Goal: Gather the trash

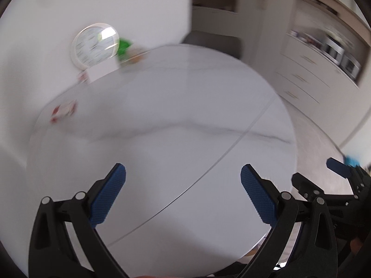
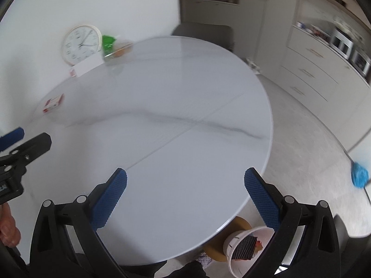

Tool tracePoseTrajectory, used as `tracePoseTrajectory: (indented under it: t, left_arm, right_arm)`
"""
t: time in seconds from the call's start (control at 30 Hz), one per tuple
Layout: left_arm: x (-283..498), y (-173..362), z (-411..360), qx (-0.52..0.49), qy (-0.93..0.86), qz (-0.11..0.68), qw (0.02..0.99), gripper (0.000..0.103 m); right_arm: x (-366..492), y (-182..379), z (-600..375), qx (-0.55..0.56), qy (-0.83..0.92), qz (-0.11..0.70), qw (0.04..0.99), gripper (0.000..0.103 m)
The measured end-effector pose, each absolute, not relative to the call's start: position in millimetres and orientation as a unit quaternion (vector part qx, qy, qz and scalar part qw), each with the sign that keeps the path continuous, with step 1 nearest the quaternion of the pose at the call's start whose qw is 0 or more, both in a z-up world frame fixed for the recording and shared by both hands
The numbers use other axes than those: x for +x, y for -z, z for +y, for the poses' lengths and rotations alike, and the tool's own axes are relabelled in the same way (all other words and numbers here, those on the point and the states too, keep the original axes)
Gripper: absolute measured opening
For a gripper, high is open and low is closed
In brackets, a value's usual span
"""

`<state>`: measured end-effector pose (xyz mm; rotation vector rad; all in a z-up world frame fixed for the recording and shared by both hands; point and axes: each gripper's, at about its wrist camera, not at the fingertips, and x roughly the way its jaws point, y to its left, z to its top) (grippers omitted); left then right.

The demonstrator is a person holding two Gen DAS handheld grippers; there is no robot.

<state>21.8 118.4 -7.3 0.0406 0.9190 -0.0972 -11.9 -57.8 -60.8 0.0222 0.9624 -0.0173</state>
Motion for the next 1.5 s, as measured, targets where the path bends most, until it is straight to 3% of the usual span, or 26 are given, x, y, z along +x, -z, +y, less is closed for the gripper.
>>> tracePoseTrajectory:
  t: [0.33, 1.5]
  left_arm:
    - [6.6, 11.9, 134.6, -0.044, -0.047, 0.461, 0.885, 0.095]
    - [37.2, 15.6, 130.9, -0.038, -0.046, 0.467, 0.882, 0.095]
  right_arm:
    - [-13.7, 39.1, -48.7, -0.002, -0.062, 0.438, 0.897, 0.101]
    - [11.0, 49.7, -54.2, 0.003, -0.067, 0.455, 0.888, 0.101]
